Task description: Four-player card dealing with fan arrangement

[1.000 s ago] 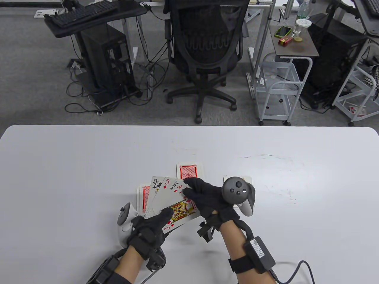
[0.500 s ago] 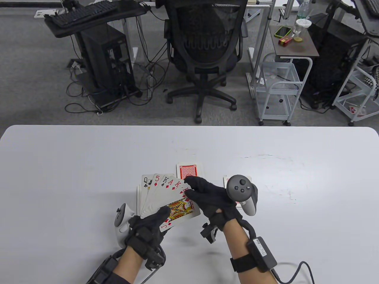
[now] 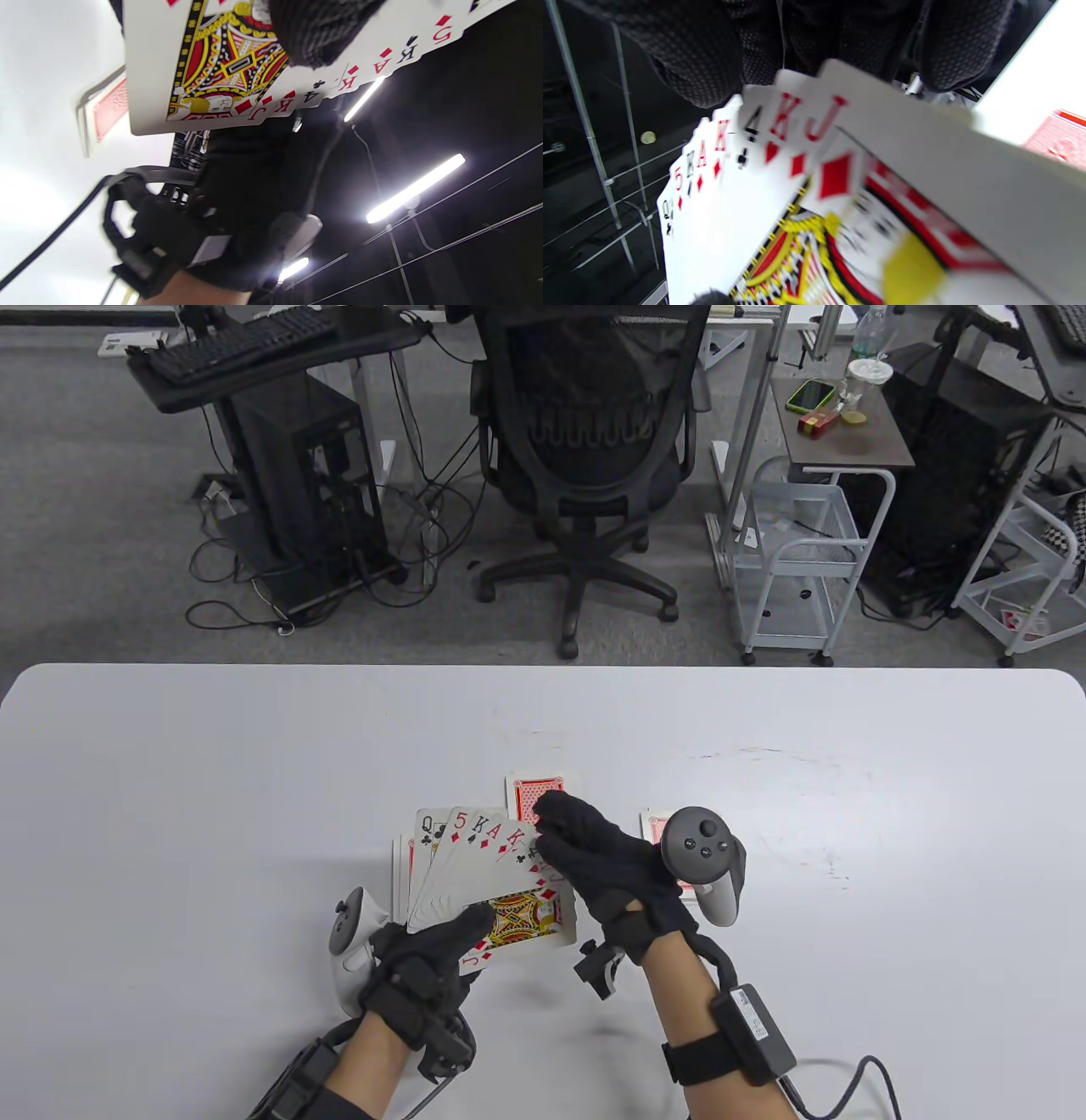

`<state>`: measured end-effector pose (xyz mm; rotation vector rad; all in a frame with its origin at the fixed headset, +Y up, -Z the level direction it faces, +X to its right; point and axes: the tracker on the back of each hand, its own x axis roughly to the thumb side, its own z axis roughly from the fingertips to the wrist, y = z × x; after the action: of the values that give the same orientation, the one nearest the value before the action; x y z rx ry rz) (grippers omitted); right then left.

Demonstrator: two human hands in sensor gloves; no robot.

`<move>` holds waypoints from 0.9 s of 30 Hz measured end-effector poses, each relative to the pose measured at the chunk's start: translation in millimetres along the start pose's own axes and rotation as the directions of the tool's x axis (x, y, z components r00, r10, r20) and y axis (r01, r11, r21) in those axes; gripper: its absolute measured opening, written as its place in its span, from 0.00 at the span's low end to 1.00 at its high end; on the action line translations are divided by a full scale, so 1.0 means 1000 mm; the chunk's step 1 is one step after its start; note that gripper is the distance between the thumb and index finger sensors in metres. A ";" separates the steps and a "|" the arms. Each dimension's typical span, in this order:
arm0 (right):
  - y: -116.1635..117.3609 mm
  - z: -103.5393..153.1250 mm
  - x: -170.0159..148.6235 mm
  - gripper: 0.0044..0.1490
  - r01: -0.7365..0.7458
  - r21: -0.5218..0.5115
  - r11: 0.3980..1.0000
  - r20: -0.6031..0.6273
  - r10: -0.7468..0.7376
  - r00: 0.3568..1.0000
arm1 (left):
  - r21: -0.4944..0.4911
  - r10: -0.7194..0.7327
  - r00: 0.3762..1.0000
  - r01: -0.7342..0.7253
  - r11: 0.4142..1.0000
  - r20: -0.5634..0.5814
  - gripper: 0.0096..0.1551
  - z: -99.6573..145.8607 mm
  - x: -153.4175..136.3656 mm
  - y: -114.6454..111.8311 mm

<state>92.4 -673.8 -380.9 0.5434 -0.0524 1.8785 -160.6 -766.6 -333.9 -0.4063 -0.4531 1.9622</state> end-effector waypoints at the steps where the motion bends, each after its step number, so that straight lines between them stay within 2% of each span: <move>1: 0.000 0.000 0.001 0.37 -0.003 0.001 1.000 0.001 0.003 1.000 | -0.001 -0.002 1.000 0.002 1.000 -0.002 0.35 0.000 0.000 0.000; 5: 0.003 0.000 0.011 0.35 -0.039 0.020 0.999 0.060 0.038 0.997 | 0.060 -0.003 1.000 0.005 0.998 -0.024 0.36 0.002 -0.002 0.001; 9: 0.013 -0.001 0.020 0.37 -0.158 0.085 0.984 0.122 0.147 0.982 | 0.087 -0.013 0.999 0.016 0.996 -0.044 0.36 0.003 -0.003 0.002; 11: 0.016 0.000 0.022 0.38 -0.215 0.079 0.973 0.120 0.205 0.971 | 0.087 -0.022 0.999 0.026 0.996 -0.049 0.36 0.003 -0.004 0.002; 15: 0.022 0.004 0.029 0.39 -0.362 0.046 0.931 0.195 0.347 0.917 | 0.108 0.011 0.999 -0.006 0.994 -0.051 0.36 0.003 -0.005 0.004; 18: 0.026 0.006 0.030 0.39 -0.436 0.005 0.900 0.241 0.422 0.874 | 0.115 0.014 0.999 -0.009 0.993 -0.051 0.36 0.004 -0.004 0.004; 20: 0.027 0.007 0.030 0.38 -0.425 -0.035 0.904 0.267 0.419 0.868 | 0.116 0.019 0.998 -0.012 0.993 -0.056 0.35 0.004 -0.004 0.004; 21: 0.026 0.008 0.031 0.37 -0.398 -0.073 0.915 0.277 0.402 0.873 | 0.110 0.000 0.998 0.007 0.994 -0.065 0.35 0.003 -0.004 0.003; 23: 0.023 0.010 0.035 0.29 -0.364 -0.179 0.914 0.269 0.401 0.876 | 0.078 -0.051 0.996 0.056 0.995 -0.071 0.35 0.002 -0.004 0.001; 25: 0.019 0.012 0.038 0.24 -0.415 -0.236 0.879 0.223 0.465 0.857 | 0.076 -0.071 0.994 0.077 0.994 -0.083 0.35 0.002 -0.003 -0.001; 26: 0.019 0.012 0.040 0.24 -0.463 -0.261 0.847 0.232 0.521 0.822 | 0.070 -0.088 0.993 0.094 0.993 -0.085 0.35 0.001 -0.004 -0.002; 27: 0.019 0.012 0.041 0.24 -0.505 -0.233 0.831 0.225 0.551 0.804 | 0.066 -0.092 0.991 0.098 0.993 -0.093 0.35 0.001 -0.005 -0.003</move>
<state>68.2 -648.8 -350.2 0.7356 -0.6034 2.2970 -156.9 -769.9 -331.7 -0.4185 -0.3387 1.8538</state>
